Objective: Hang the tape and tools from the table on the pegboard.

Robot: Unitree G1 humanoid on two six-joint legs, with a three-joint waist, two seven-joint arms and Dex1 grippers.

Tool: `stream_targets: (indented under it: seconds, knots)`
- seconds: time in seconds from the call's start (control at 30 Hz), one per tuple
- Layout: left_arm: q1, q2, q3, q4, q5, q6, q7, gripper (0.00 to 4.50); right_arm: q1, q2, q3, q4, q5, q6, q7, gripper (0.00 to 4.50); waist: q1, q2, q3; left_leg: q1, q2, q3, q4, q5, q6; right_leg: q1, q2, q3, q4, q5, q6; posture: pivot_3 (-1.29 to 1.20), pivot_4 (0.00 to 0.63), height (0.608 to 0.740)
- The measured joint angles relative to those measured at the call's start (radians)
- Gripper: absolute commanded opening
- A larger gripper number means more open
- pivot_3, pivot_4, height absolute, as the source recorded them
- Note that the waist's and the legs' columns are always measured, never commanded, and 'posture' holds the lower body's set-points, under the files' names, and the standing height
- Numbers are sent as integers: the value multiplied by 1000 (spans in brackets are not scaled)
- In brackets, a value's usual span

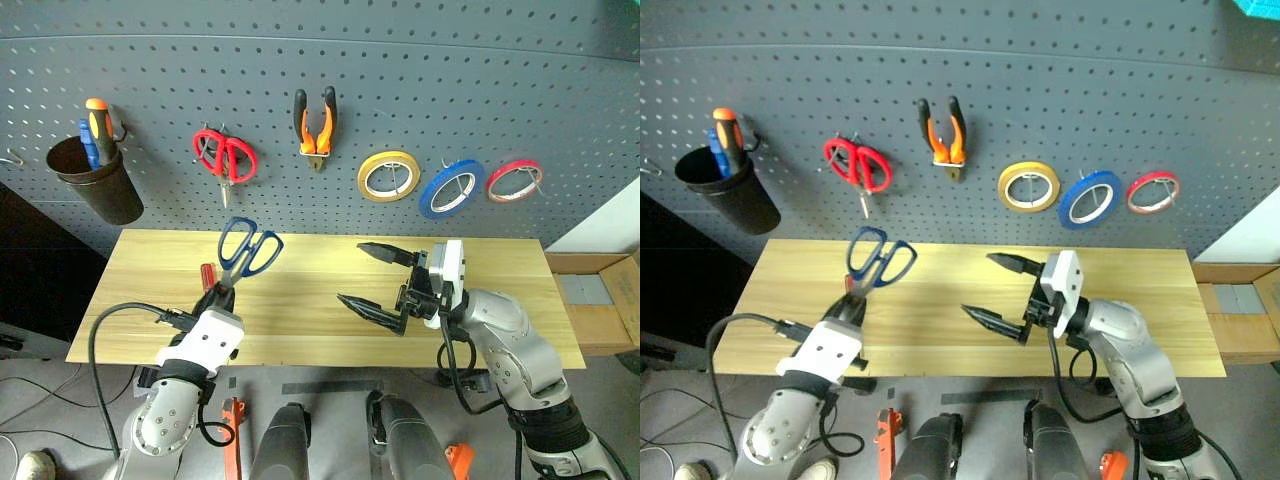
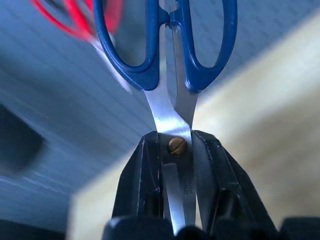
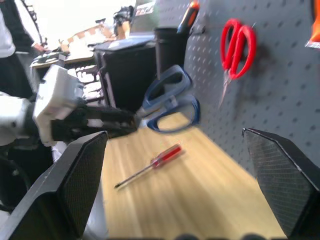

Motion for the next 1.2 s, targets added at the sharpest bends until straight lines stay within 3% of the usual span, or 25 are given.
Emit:
stream_targets:
  seconds: [0.2,0.53,1.07,1.2]
  knots:
    - [-164,-53,75,40,2,-27,42,523,-129,66,-20,18,6,0,-48,4500,3,-1,-27,2,-2,0,1,1,0,2,2,-1,2,2,-2,141,142,740]
    - [-342,-125,71,200,-122,74,-50,523,-153,70,-20,54,-10,-3,-61,4500,2,-6,-42,9,-2,2,2,1,1,7,3,-1,3,6,-8,113,143,740]
    - [-451,-179,112,251,-288,266,-90,523,-154,47,-20,42,-11,16,-91,4500,0,-6,-53,13,-2,2,3,1,1,10,6,0,4,7,-9,89,152,740]
    - [-467,-186,116,253,-314,297,-89,1752,-153,44,-20,42,-12,15,-91,4500,-1,-6,-54,16,-2,2,3,1,1,14,6,1,4,7,-9,83,158,740]
